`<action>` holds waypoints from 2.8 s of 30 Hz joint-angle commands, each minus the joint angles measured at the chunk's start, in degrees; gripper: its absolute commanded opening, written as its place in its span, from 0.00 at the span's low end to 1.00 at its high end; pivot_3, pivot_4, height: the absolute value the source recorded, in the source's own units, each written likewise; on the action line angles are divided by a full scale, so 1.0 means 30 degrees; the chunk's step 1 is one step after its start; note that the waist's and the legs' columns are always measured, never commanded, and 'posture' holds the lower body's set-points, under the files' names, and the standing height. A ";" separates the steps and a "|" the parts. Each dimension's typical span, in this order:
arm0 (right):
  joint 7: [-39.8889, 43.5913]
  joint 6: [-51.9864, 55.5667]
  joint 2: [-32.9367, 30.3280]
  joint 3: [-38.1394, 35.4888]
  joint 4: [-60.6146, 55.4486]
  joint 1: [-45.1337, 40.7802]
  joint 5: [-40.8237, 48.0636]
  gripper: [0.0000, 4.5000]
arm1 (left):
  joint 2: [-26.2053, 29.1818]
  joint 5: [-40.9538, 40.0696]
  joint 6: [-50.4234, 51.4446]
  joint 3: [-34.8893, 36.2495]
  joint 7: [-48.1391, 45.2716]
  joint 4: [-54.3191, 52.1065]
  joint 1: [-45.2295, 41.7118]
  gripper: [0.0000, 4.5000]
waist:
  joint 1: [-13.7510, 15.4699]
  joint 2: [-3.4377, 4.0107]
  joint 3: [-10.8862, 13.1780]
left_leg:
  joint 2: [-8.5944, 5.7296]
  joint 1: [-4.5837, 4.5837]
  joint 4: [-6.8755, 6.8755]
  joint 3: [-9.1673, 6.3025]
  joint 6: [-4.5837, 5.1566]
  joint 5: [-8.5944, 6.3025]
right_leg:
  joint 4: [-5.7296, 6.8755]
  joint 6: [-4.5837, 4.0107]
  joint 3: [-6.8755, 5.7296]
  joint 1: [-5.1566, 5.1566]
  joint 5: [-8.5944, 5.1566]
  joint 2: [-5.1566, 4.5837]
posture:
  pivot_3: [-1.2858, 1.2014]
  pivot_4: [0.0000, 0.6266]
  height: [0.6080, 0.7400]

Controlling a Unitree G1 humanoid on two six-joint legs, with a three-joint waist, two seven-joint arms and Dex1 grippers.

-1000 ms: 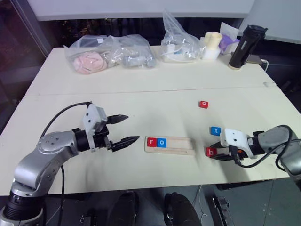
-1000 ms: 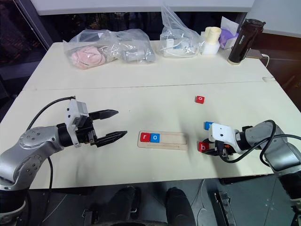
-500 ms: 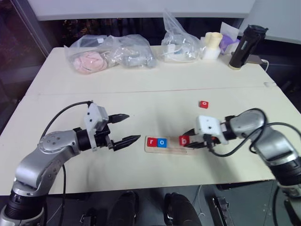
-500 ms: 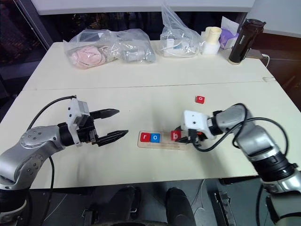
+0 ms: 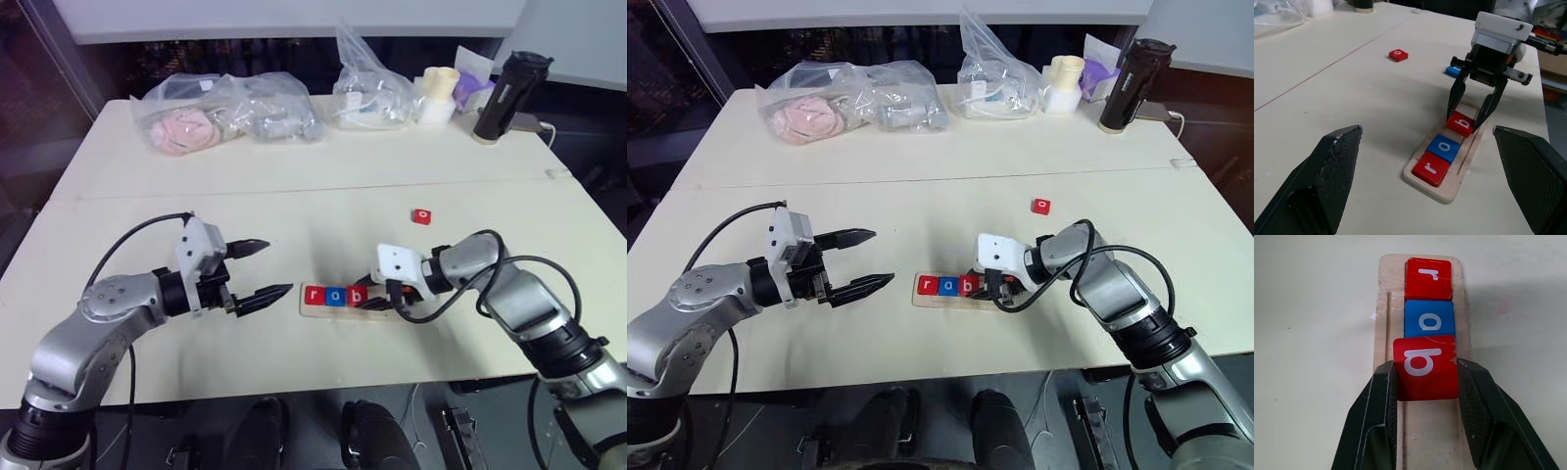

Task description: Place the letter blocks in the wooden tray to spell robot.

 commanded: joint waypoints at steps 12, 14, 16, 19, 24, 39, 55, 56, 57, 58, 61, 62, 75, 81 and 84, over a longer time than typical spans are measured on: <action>-0.0005 -0.0937 0.0352 -0.0026 0.0787 -0.0399 -0.0451 0.25 | -0.0014 -0.0181 -0.0240 0.0227 0.0088 -0.0613 -0.0170 1.00 | 0.0003 0.0000 0.0000 | -0.0002 0.0000 0.0002 0.0002 -0.0001 0.0001 | 0.0000 0.0004 0.0000 0.0001 0.0003 0.0005 | 0.52 0.24 1.00; 0.0023 -0.0952 0.0358 -0.0055 0.0784 -0.0379 -0.0475 0.25 | -0.0025 -0.0182 -0.0224 0.0207 0.0115 -0.0615 -0.0200 1.00 | 0.0005 0.0000 0.0000 | -0.0002 0.0000 0.0002 0.0002 -0.0001 0.0001 | 0.0000 0.0005 -0.0001 0.0001 0.0004 0.0006 | 0.52 0.24 1.00; 0.0045 -0.0922 0.0368 -0.0076 0.0714 -0.0333 -0.0500 0.25 | -0.0052 -0.0175 -0.0218 0.0165 0.0147 -0.0595 -0.0276 1.00 | 0.0004 0.0000 0.0000 | -0.0002 0.0000 0.0001 0.0002 -0.0001 0.0001 | 0.0000 0.0005 -0.0001 0.0001 0.0004 0.0007 | 0.52 0.24 1.00; 0.0058 -0.0880 0.0378 -0.0054 0.0661 -0.0285 -0.0554 0.25 | -0.0112 -0.0147 -0.0214 0.0071 0.0188 -0.0570 -0.0447 1.00 | 0.0004 0.0000 0.0000 | -0.0002 0.0000 0.0002 0.0002 -0.0001 0.0002 | 0.0001 0.0007 -0.0001 0.0001 0.0005 0.0009 | 0.52 0.24 1.00; 0.0183 -0.0811 0.0334 -0.0012 0.0633 -0.0285 -0.0589 0.57 | -0.0121 -0.0108 -0.0217 0.0069 0.0189 -0.0566 -0.0479 1.00 | 0.0003 0.0000 0.0000 | -0.0002 0.0000 0.0004 0.0002 -0.0002 0.0003 | 0.0003 0.0013 -0.0001 0.0002 0.0008 0.0011 | 0.52 0.24 1.00; -0.1470 -0.0728 0.1158 -0.1692 0.1495 -0.1523 -0.0140 0.99 | -0.0273 -0.0073 -0.0297 0.0001 0.0271 -0.0616 -0.0354 1.00 | -0.0011 0.0000 0.0000 | -0.0002 0.0001 0.0008 0.0002 -0.0004 0.0004 | 0.0012 0.0017 -0.0002 0.0001 0.0011 0.0013 | 0.52 0.24 1.00; -0.3935 -0.3663 0.2181 -0.1756 0.4083 -0.1126 -0.1997 0.99 | -0.0289 -0.0115 -0.0192 -0.0015 0.0256 -0.0515 -0.0465 1.00 | -0.0077 0.0000 -0.0001 | 0.0001 0.0012 0.0002 0.0011 -0.0027 0.0021 | 0.0042 0.0019 0.0001 -0.0004 0.0025 0.0028 | 0.52 0.24 1.00; -0.3907 -0.3510 0.2201 -0.1798 0.3893 -0.1079 -0.1955 0.99 | -0.0290 -0.0115 -0.0193 -0.0021 0.0251 -0.0506 -0.0469 1.00 | -0.0080 0.0000 -0.0001 | 0.0003 0.0013 0.0004 0.0009 -0.0027 0.0022 | 0.0048 0.0016 0.0001 -0.0005 0.0027 0.0031 | 0.52 0.24 1.00; -0.3874 -0.3345 0.2171 -0.1821 0.3606 -0.0957 -0.1924 0.99 | -0.0310 -0.0105 -0.0194 -0.0062 0.0257 -0.0498 -0.0496 1.00 | -0.0074 0.0000 -0.0001 | 0.0003 0.0016 0.0004 0.0008 -0.0027 0.0022 | 0.0053 0.0016 0.0001 -0.0004 0.0027 0.0032 | 0.52 0.24 1.00; -0.3853 -0.3220 0.2141 -0.1831 0.3392 -0.0865 -0.1903 0.99 | -0.0325 -0.0097 -0.0194 -0.0090 0.0262 -0.0493 -0.0516 1.00 | -0.0065 0.0000 -0.0001 | 0.0004 0.0018 0.0008 0.0007 -0.0028 0.0023 | 0.0060 0.0016 0.0000 -0.0004 0.0027 0.0033 | 0.52 0.24 1.00; -0.3628 -0.2885 0.1960 -0.1778 0.2626 -0.0440 -0.1819 0.99 | -0.0353 -0.0125 -0.0181 -0.0138 0.0245 -0.0443 -0.0612 1.00 | -0.0037 0.0000 -0.0001 | 0.0004 0.0019 0.0011 0.0005 -0.0029 0.0023 | 0.0062 0.0016 0.0001 -0.0003 0.0027 0.0034 | 0.52 0.24 1.00; -0.3579 -0.2759 0.1952 -0.1791 0.2394 -0.0318 -0.1774 0.99 | -0.0352 -0.0125 -0.0185 -0.0150 0.0227 -0.0401 -0.0648 1.00 | -0.0010 0.0000 -0.0001 | 0.0004 0.0018 0.0011 0.0005 -0.0029 0.0023 | 0.0062 0.0016 0.0000 -0.0003 0.0027 0.0033 | 0.52 0.24 1.00; -0.4966 -0.2013 0.2455 -0.3185 0.2135 -0.0916 -0.1513 0.99 | -0.0437 -0.0101 -0.0211 -0.0369 0.0341 -0.0467 -0.0701 1.00 | -0.0052 0.0000 -0.0001 | 0.0003 0.0019 0.0014 0.0006 -0.0032 0.0025 | 0.0062 0.0015 0.0004 -0.0004 0.0027 0.0033 | 0.52 0.24 1.00; -0.8888 0.0835 0.2815 -0.5451 0.2121 -0.1584 -0.2374 0.99 | -0.0537 -0.0181 -0.0237 -0.0311 0.0505 -0.0589 -0.0471 1.00 | 0.0003 0.0000 -0.0001 | -0.0001 0.0013 0.0013 0.0005 -0.0034 0.0026 | 0.0062 0.0015 0.0003 -0.0005 0.0028 0.0025 | 0.52 0.24 1.00; -1.3443 0.4393 0.4270 -0.7109 0.3009 -0.2496 -0.3361 0.99 | -0.0525 -0.0037 -0.0399 -0.0300 0.0394 -0.0585 -0.0214 1.00 | -0.0054 0.0002 -0.0002 | -0.0005 0.0012 0.0014 0.0010 -0.0040 0.0030 | 0.0063 0.0002 0.0011 -0.0014 0.0031 0.0019 | 0.52 0.24 1.00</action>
